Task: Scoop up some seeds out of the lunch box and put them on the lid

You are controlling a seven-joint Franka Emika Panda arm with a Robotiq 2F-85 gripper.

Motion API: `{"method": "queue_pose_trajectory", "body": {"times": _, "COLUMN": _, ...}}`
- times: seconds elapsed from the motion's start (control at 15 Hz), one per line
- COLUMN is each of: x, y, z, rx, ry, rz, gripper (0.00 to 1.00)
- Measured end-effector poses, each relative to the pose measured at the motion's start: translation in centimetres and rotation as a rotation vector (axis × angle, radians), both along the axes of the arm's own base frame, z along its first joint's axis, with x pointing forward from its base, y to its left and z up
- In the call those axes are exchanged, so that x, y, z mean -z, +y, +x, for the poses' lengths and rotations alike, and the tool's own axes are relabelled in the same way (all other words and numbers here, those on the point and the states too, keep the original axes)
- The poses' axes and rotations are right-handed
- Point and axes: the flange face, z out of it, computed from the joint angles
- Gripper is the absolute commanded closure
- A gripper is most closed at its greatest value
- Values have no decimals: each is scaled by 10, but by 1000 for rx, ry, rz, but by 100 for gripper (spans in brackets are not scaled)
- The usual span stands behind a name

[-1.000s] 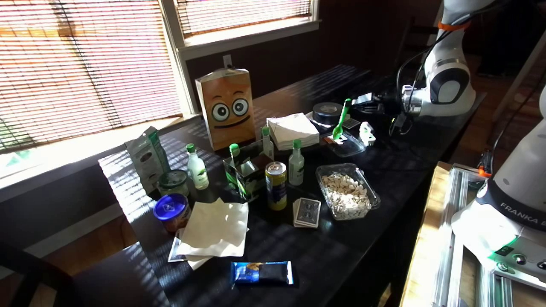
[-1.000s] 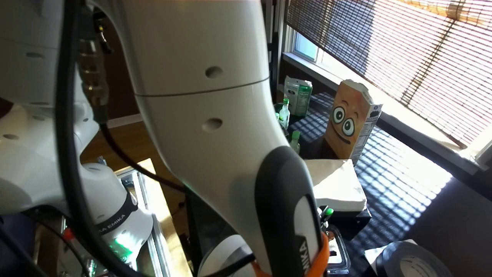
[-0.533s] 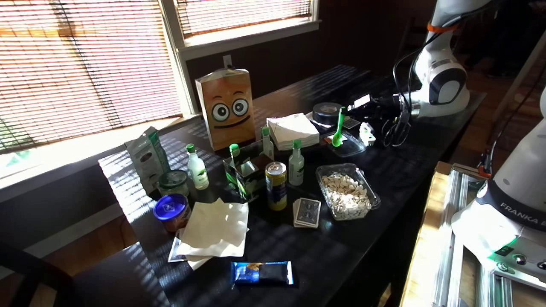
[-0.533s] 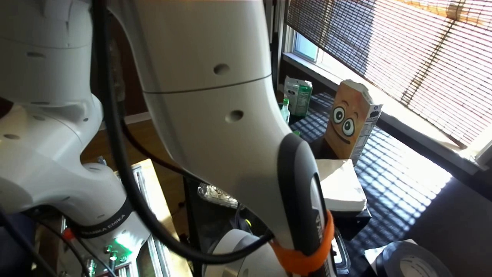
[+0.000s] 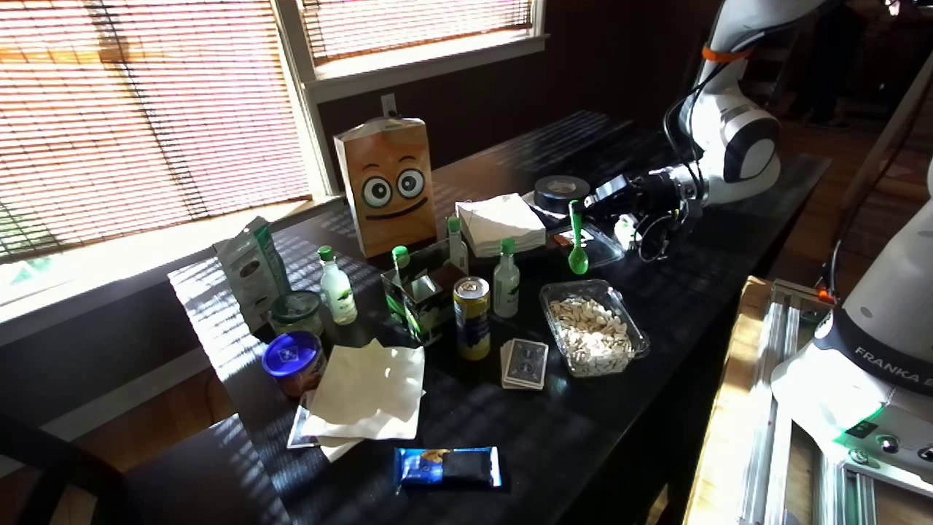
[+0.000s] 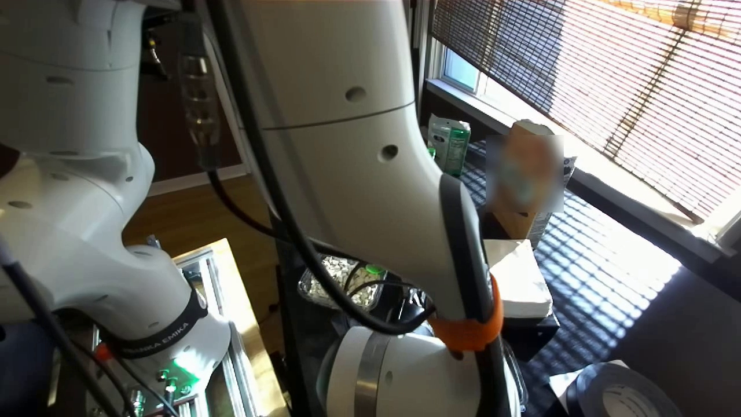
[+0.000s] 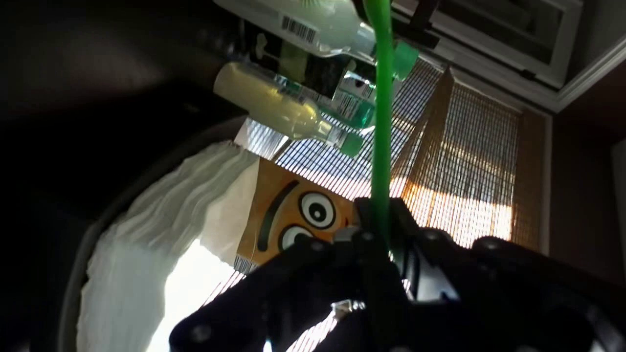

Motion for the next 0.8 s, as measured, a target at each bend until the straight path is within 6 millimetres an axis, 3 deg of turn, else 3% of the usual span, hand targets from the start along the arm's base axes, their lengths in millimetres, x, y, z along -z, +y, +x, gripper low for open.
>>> {"method": "queue_pose_trajectory", "body": {"times": 0.4, "x": 4, "y": 24, "z": -1, "rx": -173, "ry": -35, "rz": -48, "gripper": 97}}
{"method": "queue_pose_trajectory", "body": {"times": 0.8, "x": 12, "y": 34, "z": 0, "rx": -233, "ry": -123, "rz": -198, "gripper": 97}}
